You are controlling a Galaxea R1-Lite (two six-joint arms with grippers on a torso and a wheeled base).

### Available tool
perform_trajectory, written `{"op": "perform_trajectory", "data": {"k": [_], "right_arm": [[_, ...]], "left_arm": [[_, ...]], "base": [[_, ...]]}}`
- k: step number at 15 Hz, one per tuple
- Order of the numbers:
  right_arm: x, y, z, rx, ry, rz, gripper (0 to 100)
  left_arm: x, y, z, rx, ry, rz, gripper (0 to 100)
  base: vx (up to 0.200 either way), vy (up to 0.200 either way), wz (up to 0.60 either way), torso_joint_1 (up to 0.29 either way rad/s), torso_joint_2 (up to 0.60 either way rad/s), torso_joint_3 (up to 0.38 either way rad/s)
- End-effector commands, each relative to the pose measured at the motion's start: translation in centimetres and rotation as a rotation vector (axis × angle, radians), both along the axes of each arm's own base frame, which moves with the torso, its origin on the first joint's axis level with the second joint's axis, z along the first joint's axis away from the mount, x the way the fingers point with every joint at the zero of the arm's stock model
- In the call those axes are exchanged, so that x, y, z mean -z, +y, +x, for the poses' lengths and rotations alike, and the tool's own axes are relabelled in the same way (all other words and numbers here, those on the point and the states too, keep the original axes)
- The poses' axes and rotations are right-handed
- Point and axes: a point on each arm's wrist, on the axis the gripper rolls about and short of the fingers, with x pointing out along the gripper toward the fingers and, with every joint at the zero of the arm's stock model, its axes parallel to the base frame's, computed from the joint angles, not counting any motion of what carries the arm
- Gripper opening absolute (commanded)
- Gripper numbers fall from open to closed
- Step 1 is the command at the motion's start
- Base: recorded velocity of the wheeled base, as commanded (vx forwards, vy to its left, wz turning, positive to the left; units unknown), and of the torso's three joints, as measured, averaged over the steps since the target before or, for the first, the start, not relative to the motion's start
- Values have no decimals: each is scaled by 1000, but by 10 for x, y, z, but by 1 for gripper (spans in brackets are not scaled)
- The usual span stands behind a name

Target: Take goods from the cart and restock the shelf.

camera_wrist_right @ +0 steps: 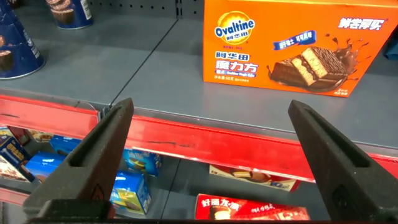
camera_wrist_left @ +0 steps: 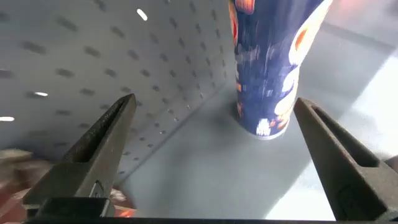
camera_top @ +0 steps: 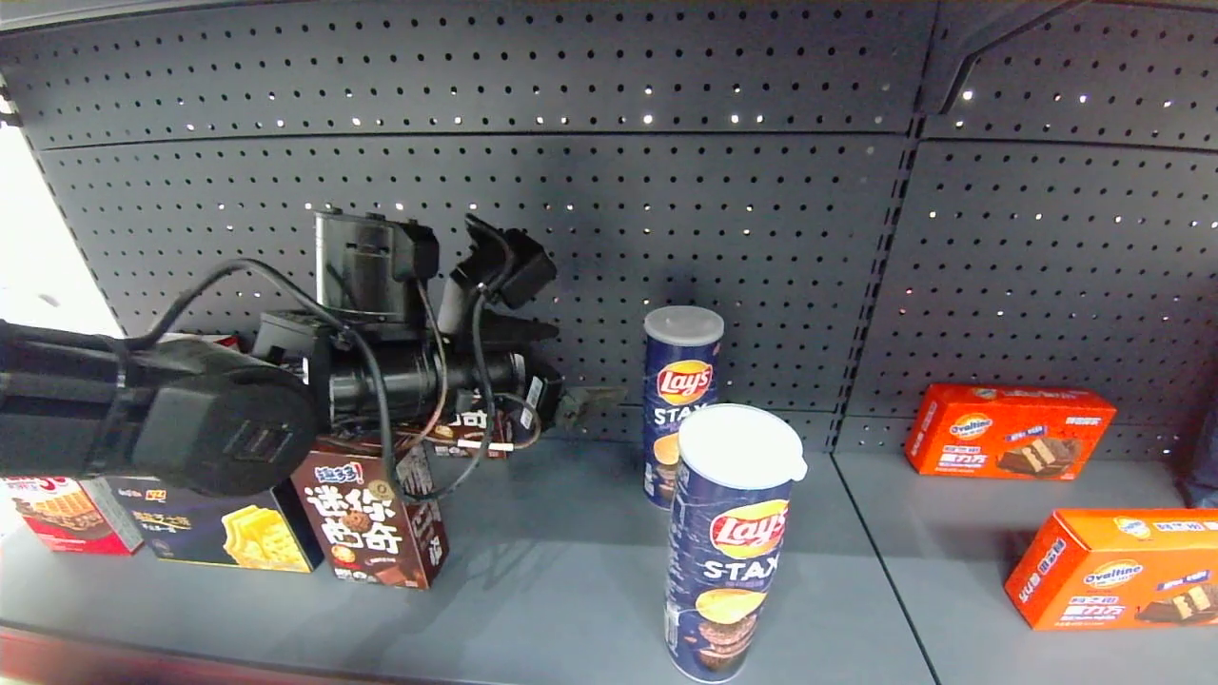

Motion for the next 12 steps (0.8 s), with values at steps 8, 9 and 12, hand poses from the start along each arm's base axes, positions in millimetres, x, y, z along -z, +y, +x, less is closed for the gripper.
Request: {"op": "perform_trajectory", "data": {"k": [8,9,12], "right_arm": [[0,0,0,0,1,-1,100],[0,0,0,0,0,0,100],[0,0,0,-5,1,-2,100]], "left_arm": [[-53,100,-144,-380,-217,-76,100],[-51,106,-152,-400,-225,-83,100],[-41,115,-169,-431,-222,-79,100]], "base": [[0,0,0,0,0,0],[0,0,0,0,0,0],[0,0,0,0,0,0]]}}
